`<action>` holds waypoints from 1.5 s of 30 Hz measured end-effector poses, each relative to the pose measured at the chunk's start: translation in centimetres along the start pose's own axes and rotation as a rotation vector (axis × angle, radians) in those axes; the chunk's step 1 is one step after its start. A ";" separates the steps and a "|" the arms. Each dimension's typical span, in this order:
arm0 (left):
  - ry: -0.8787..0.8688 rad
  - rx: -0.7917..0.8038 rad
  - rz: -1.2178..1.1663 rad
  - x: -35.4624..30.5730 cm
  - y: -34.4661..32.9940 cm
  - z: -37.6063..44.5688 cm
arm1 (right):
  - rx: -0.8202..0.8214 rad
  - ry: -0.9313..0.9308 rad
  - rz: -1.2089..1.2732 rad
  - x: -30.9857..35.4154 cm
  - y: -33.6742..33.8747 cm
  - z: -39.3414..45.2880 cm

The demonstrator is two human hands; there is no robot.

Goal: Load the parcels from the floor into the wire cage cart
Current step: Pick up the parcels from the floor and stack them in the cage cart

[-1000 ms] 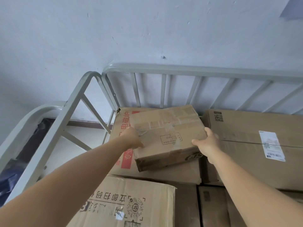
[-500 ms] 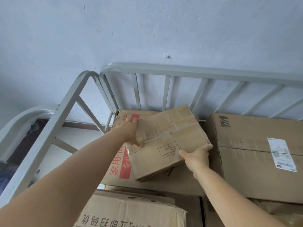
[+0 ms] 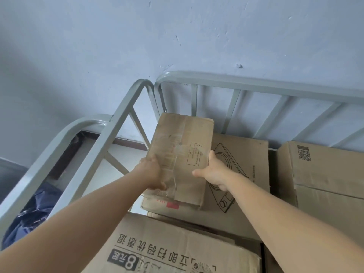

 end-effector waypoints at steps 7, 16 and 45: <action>-0.098 0.080 -0.022 -1.3 2.3 -3.8 | 0.060 0.030 -0.005 0.3 0.0 -2.3; -0.246 -0.288 -0.316 -2.4 8.9 -20.2 | 0.087 0.393 -0.187 3.6 0.3 -15.5; 0.613 -0.705 -1.505 -0.9 -18.4 -40.2 | -0.137 0.321 -0.851 -7.4 -3.2 -26.8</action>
Point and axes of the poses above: each hand's wrist, its own z-axis towards the middle knuckle, its own y-axis out of the back of the hand, x = y × z, the point moved 9 cm from there along z, towards the middle knuckle, and after that the axes turned 5 degrees about -y, right-handed, at the moved point
